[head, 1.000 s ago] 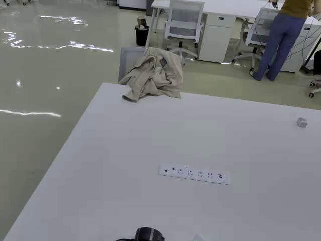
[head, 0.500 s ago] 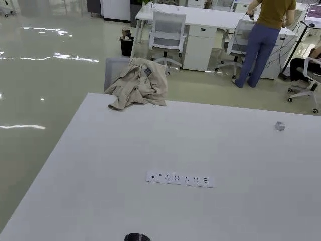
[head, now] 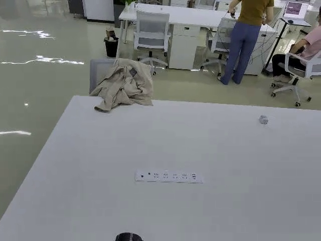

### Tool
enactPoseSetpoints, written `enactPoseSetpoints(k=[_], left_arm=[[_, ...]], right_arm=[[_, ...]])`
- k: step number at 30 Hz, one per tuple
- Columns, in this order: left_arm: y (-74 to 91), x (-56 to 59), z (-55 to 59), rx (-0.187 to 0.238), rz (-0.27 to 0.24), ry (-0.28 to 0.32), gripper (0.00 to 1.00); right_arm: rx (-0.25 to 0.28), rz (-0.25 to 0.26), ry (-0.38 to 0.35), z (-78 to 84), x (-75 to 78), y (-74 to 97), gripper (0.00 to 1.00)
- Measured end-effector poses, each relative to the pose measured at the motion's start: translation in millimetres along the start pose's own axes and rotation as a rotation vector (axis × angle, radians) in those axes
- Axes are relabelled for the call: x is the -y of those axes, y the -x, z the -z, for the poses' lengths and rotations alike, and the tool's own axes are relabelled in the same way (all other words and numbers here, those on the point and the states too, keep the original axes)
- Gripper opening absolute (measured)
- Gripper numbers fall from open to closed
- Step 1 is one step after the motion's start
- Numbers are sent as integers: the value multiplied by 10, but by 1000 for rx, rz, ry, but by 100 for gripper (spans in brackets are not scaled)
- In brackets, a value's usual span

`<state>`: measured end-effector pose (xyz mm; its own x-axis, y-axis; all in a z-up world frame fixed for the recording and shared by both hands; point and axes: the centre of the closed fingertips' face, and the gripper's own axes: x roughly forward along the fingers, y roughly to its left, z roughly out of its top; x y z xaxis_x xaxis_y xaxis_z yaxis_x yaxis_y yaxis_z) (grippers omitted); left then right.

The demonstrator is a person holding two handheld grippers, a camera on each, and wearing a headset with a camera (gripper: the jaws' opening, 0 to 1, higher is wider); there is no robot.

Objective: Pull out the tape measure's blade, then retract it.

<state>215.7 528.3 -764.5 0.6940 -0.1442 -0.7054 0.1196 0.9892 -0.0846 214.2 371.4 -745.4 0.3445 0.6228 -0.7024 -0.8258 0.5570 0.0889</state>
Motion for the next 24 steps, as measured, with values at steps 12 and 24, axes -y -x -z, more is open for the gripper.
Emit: enactPoseSetpoints(k=[12,24], left_arm=[[246,-3,28,25,1,16,96],[437,24,50,18,23,39,100]], right_arm=[[37,17,-46,-163,-125,216,77],[16,21,-96,-94,-283,427,84]])
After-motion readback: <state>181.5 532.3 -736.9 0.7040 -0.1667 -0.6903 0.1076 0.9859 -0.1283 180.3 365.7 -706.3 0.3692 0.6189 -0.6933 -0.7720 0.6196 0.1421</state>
